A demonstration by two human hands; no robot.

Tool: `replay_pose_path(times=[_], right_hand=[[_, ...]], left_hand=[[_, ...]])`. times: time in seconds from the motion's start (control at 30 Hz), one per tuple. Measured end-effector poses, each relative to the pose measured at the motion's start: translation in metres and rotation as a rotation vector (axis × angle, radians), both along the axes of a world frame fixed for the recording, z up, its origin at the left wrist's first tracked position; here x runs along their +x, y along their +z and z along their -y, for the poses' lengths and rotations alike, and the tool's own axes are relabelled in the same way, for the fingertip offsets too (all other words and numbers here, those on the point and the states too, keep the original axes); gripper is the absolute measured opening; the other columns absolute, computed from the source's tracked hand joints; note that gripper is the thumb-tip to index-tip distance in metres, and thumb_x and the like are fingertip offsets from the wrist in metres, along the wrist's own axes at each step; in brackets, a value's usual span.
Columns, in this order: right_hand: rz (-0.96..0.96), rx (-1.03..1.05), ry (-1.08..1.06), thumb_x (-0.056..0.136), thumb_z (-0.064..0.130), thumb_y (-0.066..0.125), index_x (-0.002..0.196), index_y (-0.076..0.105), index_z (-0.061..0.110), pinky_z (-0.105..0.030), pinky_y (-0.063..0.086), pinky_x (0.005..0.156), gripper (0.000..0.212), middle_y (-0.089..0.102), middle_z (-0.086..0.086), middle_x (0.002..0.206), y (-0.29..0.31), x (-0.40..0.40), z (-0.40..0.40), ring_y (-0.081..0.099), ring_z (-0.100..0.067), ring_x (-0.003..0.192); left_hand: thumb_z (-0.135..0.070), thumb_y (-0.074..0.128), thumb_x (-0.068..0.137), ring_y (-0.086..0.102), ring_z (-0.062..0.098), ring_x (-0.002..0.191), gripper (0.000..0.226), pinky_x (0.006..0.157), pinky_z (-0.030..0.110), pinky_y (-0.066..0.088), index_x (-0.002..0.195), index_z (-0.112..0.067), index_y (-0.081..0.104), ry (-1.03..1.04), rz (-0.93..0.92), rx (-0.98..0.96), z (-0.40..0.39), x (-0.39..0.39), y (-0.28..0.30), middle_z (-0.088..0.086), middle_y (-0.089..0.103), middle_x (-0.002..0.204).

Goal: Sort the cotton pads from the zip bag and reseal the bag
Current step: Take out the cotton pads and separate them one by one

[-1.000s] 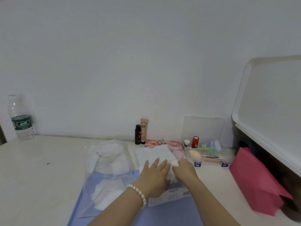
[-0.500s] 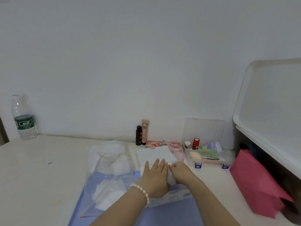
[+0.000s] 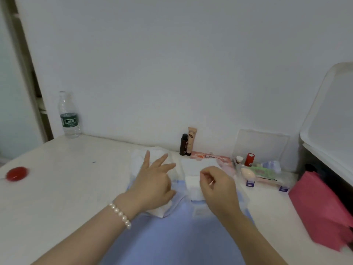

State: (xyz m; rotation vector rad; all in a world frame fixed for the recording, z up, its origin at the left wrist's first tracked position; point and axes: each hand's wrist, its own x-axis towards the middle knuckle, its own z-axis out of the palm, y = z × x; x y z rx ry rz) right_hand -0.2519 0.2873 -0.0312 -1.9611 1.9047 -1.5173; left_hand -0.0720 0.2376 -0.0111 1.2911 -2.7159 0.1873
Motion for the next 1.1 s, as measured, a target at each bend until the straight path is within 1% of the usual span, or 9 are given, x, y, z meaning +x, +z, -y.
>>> replay_pose_path(times=[0.13,0.23,0.33,0.4,0.57,0.7,0.9,1.0,1.1], right_hand=[[-0.118,0.1,0.287,0.083,0.017,0.05,0.075,0.066,0.008,-0.027,0.045,0.059,0.02,0.063,-0.002,0.067,-0.037,0.053,-0.006,0.054,-0.012,0.061],[-0.2,0.21,0.32,0.092,0.014,0.044,0.096,0.069,0.006,-0.019,0.038,0.073,0.026,0.068,-0.008,0.087,-0.06,0.077,0.004,0.061,-0.022,0.081],[0.026,0.403,0.202,0.094,0.014,0.045,0.101,0.062,0.009,-0.018,0.038,0.072,0.019,0.055,0.001,0.089,-0.066,0.098,0.021,0.051,-0.012,0.08],[0.12,0.471,0.142,0.096,0.019,0.042,0.124,0.053,0.014,-0.021,0.038,0.082,0.031,0.053,0.006,0.108,-0.074,0.106,0.037,0.05,-0.01,0.096],[-0.384,0.705,0.113,0.092,0.011,0.048,0.147,0.018,0.011,-0.038,0.029,0.111,0.062,0.026,-0.013,0.15,-0.071,0.104,0.061,0.028,-0.03,0.137],[-0.316,0.81,0.159,0.095,0.019,0.045,0.144,0.025,0.014,-0.032,0.037,0.101,0.054,0.044,-0.007,0.141,-0.065,0.106,0.071,0.045,-0.027,0.125],[-0.028,0.853,0.148,0.089,0.015,0.053,0.122,0.049,0.016,-0.029,0.044,0.088,0.033,0.056,-0.004,0.109,-0.063,0.103,0.064,0.054,-0.022,0.106],[0.217,0.773,0.176,0.081,0.01,0.06,0.109,0.054,0.012,-0.027,0.05,0.065,0.028,0.057,-0.004,0.097,-0.057,0.105,0.046,0.056,-0.021,0.09],[0.414,0.727,0.277,0.072,0.008,0.071,0.08,0.051,0.017,-0.017,0.039,0.049,0.023,0.052,0.004,0.077,-0.046,0.095,0.016,0.052,-0.011,0.072]], left_hand=[[-0.035,0.043,0.096,-0.003,0.018,0.147,0.031,0.115,0.046,-0.006,0.11,-0.028,0.069,0.044,0.092,0.121,-0.005,0.05,-0.009,-0.008,0.013,0.158],[-0.024,0.04,0.099,0.01,0.018,0.146,0.041,0.115,0.036,0.017,0.139,-0.023,0.044,0.059,0.049,0.157,-0.007,0.062,-0.02,-0.008,0.004,0.159],[-0.013,0.041,0.097,0.037,0.019,0.136,0.056,0.101,0.028,0.039,0.148,-0.026,0.023,0.067,-0.124,0.135,-0.006,0.069,-0.032,-0.016,0.003,0.156],[-0.003,0.045,0.091,0.047,0.022,0.129,0.065,0.097,0.031,0.044,0.148,-0.025,0.023,0.051,-0.225,0.106,-0.002,0.072,-0.041,-0.018,0.005,0.153],[0.008,0.062,0.074,0.066,0.032,0.1,0.074,0.075,0.038,0.057,0.141,-0.017,0.042,-0.047,-0.355,0.033,0.009,0.076,-0.064,-0.014,0.02,0.146],[0.012,0.067,0.064,0.069,0.034,0.091,0.085,0.065,0.041,0.059,0.138,-0.022,0.04,-0.075,-0.407,0.02,0.013,0.079,-0.074,-0.007,0.034,0.145],[-0.002,0.047,0.09,0.039,0.019,0.135,0.064,0.105,0.029,0.039,0.147,-0.022,0.026,-0.03,-0.425,0.111,0.002,0.072,-0.057,-0.018,0.009,0.15],[-0.007,0.044,0.093,0.033,0.012,0.138,0.061,0.106,0.023,0.034,0.148,-0.024,0.024,0.007,-0.398,0.135,-0.002,0.071,-0.048,-0.018,0.008,0.153],[-0.016,0.045,0.094,0.034,0.012,0.138,0.053,0.105,0.023,0.034,0.145,-0.026,0.032,0.059,-0.342,0.134,-0.006,0.073,-0.038,-0.015,0.019,0.155]])
